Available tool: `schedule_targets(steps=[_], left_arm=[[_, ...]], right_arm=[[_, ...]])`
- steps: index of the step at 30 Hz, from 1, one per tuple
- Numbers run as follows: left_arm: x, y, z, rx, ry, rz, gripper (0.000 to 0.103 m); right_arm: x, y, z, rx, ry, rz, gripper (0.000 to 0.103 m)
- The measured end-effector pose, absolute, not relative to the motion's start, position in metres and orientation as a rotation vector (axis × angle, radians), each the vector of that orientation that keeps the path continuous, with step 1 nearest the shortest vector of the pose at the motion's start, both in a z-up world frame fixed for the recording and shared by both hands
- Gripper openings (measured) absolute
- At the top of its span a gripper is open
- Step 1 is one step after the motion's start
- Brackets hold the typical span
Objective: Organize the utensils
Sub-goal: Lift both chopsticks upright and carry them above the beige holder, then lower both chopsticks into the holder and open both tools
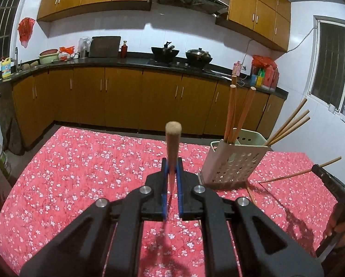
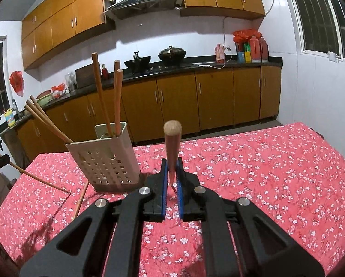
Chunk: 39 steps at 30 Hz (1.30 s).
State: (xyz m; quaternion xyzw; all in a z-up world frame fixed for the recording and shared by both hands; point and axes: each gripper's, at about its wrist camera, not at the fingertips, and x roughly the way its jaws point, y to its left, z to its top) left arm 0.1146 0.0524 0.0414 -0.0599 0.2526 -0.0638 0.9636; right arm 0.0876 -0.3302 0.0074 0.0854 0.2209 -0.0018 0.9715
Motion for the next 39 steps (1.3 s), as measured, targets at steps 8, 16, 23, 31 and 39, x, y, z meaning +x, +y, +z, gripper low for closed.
schedule_targets(steps=[8,16,23,31,39], left_arm=[[0.100,0.039,0.076,-0.095,0.443,-0.229,0.008],[0.089,0.008,0.114,-0.083,0.375,-0.366,0.008],[0.086,-0.020,0.146,-0.049,0.276,-0.406,0.008],[0.117,-0.034,0.166,-0.092,0.181,-0.321,0.008],[0.147,-0.040,0.143,-0.124,0.195,-0.286,0.008]], right_arm=[[0.075,-0.327,0.057,0.205,0.354,0.083,0.008],[0.062,-0.307,0.109,0.221,0.205,0.198,0.008],[0.074,-0.277,0.133,0.169,0.062,0.190,0.008],[0.108,-0.261,0.128,0.163,0.031,0.146,0.008],[0.135,-0.253,0.099,0.137,0.114,0.130,0.008]])
